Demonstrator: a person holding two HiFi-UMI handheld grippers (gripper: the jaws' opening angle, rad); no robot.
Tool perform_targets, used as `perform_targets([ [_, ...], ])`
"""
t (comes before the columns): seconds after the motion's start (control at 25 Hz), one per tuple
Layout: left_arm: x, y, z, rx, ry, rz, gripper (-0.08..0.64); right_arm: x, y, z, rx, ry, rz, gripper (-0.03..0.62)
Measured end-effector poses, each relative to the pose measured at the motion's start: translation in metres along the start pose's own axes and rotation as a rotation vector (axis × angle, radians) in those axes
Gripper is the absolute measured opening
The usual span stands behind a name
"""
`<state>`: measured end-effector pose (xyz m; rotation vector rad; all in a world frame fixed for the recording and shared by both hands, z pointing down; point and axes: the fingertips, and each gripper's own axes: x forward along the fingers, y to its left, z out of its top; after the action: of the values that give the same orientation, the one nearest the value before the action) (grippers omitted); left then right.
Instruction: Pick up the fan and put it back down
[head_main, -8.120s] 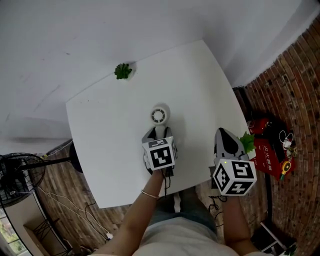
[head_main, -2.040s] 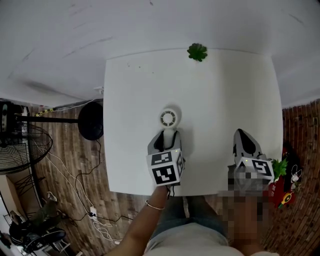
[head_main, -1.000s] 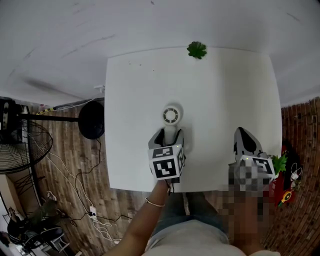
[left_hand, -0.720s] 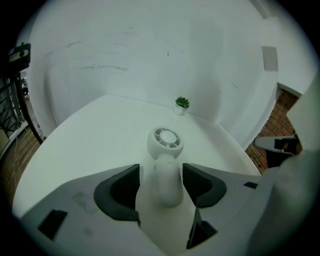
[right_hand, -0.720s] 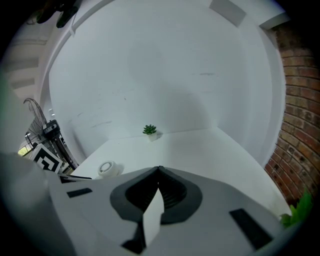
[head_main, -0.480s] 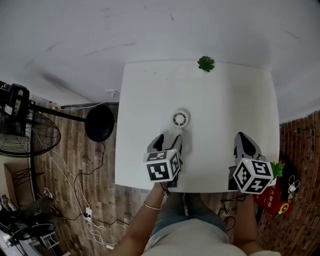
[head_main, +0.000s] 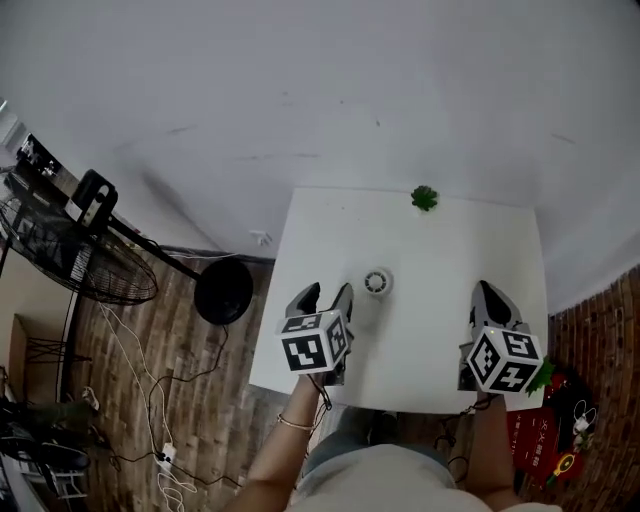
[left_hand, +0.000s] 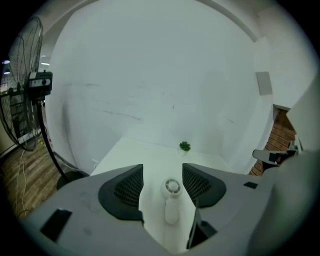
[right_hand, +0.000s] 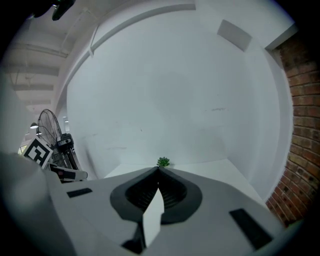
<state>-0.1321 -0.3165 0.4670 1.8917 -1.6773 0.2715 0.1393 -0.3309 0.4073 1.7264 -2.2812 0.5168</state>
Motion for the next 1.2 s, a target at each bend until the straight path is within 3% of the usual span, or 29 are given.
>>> perform_targets([
  [0.08, -0.014, 0.000, 0.029, 0.032, -0.067, 0.009, 0.236, -0.005, 0.002, 0.018, -0.008, -0.042, 0.005, 0.002],
  [0.32, -0.063, 0.002, 0.106, 0.105, -0.284, 0.077, 0.046, -0.017, 0.007, 0.066, -0.028, -0.155, 0.019, 0.002],
  [0.64, -0.099, 0.005, 0.163, 0.172, -0.461, 0.136, 0.012, -0.037, 0.008, 0.124, -0.084, -0.303, 0.003, 0.002],
  [1.2, -0.081, 0.003, 0.159, 0.174, -0.431, 0.122, 0.011, -0.046, -0.018, 0.119, -0.089, -0.315, -0.085, 0.000],
])
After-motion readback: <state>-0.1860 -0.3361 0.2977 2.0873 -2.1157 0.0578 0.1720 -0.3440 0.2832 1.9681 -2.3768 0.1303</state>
